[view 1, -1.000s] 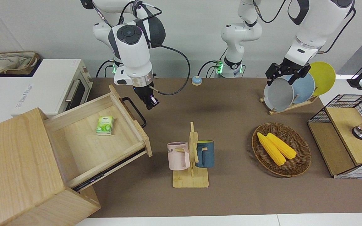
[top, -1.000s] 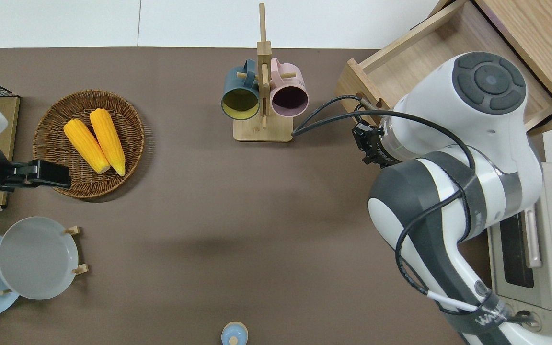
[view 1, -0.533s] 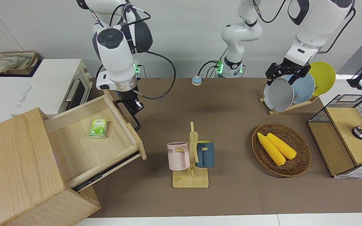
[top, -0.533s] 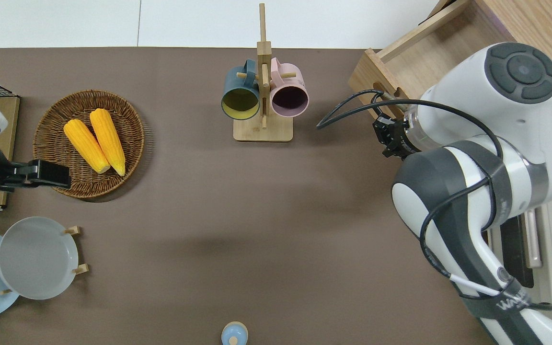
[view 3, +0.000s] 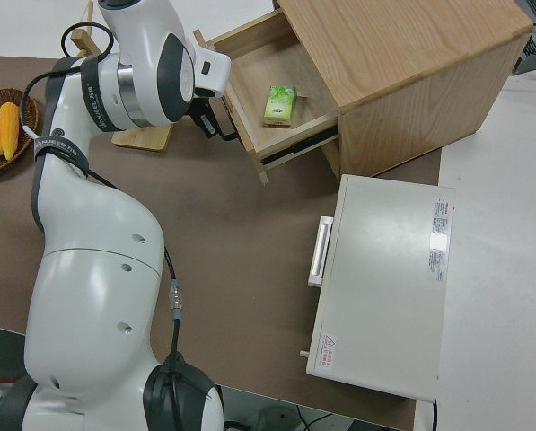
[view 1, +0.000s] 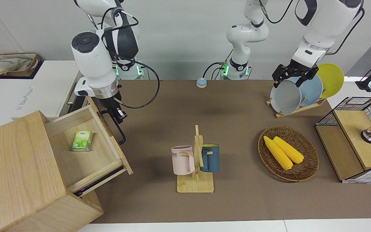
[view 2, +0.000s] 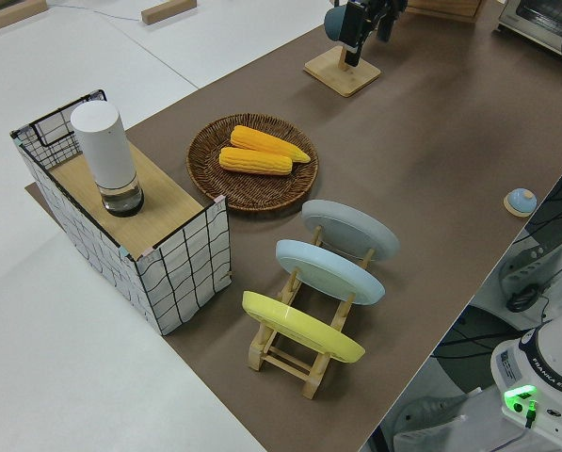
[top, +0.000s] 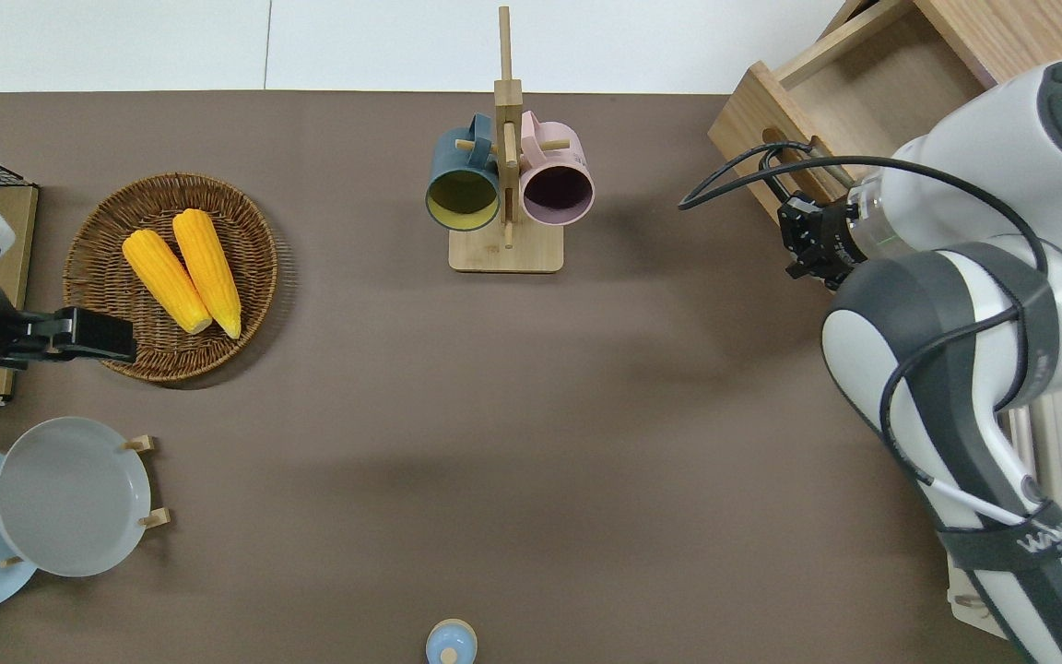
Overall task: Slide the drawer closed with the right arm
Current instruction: 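Keep pushing the drawer farther in until it sits flush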
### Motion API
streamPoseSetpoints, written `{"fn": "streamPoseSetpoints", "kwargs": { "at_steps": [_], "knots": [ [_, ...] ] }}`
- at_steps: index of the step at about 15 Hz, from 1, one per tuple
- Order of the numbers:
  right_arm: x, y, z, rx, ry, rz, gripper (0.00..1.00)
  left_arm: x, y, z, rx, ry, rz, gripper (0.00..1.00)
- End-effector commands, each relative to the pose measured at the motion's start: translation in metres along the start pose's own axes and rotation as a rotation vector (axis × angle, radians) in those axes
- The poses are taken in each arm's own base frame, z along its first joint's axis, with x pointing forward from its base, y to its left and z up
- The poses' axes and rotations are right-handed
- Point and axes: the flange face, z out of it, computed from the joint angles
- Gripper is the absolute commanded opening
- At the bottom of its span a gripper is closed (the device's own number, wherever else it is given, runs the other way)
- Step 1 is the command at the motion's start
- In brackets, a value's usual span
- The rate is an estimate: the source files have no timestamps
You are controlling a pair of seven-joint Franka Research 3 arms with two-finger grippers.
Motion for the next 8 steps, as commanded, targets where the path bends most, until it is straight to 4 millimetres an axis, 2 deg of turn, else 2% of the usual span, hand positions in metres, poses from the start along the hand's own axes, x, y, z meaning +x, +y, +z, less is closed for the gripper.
{"fn": "streamPoseSetpoints", "kwargs": {
  "at_steps": [1,8],
  "knots": [
    [0.024,0.003,0.010,0.057,-0.017,0.058,0.000,-0.004,-0.001,-0.002,0.012,-0.007,0.007,1.00],
    [0.060,0.030,0.011,0.052,-0.004,0.104,0.000,-0.004,-0.001,-0.002,0.012,-0.007,0.007,1.00]
  ]
}}
